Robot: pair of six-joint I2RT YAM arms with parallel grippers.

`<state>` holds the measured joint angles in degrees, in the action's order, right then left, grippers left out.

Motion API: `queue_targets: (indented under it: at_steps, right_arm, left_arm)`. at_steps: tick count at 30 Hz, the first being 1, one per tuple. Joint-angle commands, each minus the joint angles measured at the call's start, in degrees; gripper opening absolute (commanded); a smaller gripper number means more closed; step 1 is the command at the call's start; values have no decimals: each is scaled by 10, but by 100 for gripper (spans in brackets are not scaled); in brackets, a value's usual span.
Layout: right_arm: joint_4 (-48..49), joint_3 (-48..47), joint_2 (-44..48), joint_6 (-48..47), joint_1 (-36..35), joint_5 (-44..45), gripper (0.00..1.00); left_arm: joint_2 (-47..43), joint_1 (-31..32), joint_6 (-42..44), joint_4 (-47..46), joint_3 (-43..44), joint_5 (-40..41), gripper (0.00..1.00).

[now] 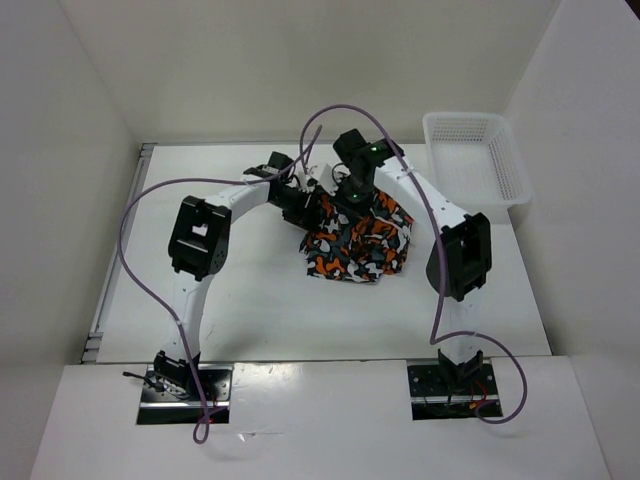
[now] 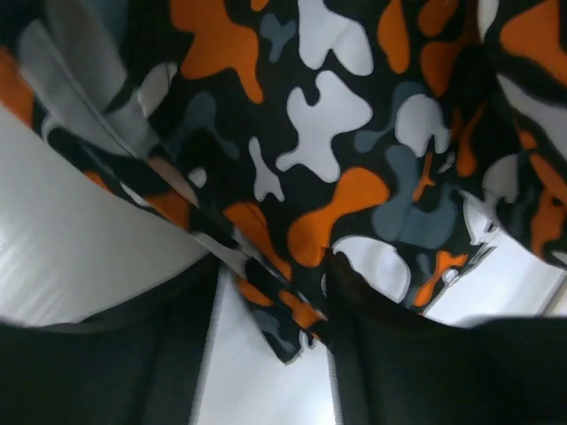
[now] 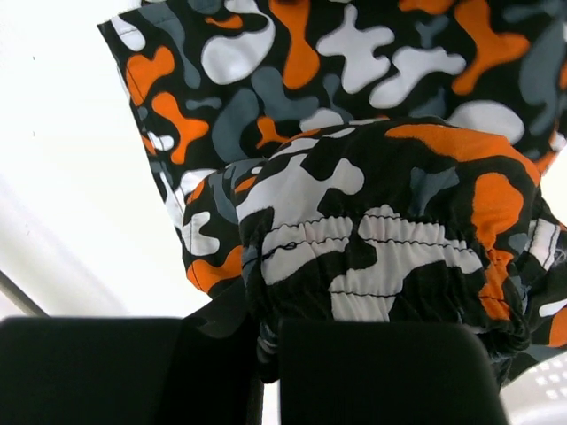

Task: Fold and stack the shorts
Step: Fold the shorts

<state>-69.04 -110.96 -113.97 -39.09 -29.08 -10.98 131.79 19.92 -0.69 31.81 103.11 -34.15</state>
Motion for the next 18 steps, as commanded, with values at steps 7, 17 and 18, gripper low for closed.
queue_targets:
  at_steps: [7, 17, 18]
  right_arm:
    - [36, -56, -42, -5, -73, 47, 14]
    - [128, -147, -11, 95, -105, 11, 62]
    - [134, -147, -1, 102, -105, 11, 62]
  left_arm:
    - [57, 5, 7, -3, -27, -61, 51]
    - [50, -41, 7, -2, -33, -35, 61]
    - [50, -47, 7, -2, -33, -29, 62]
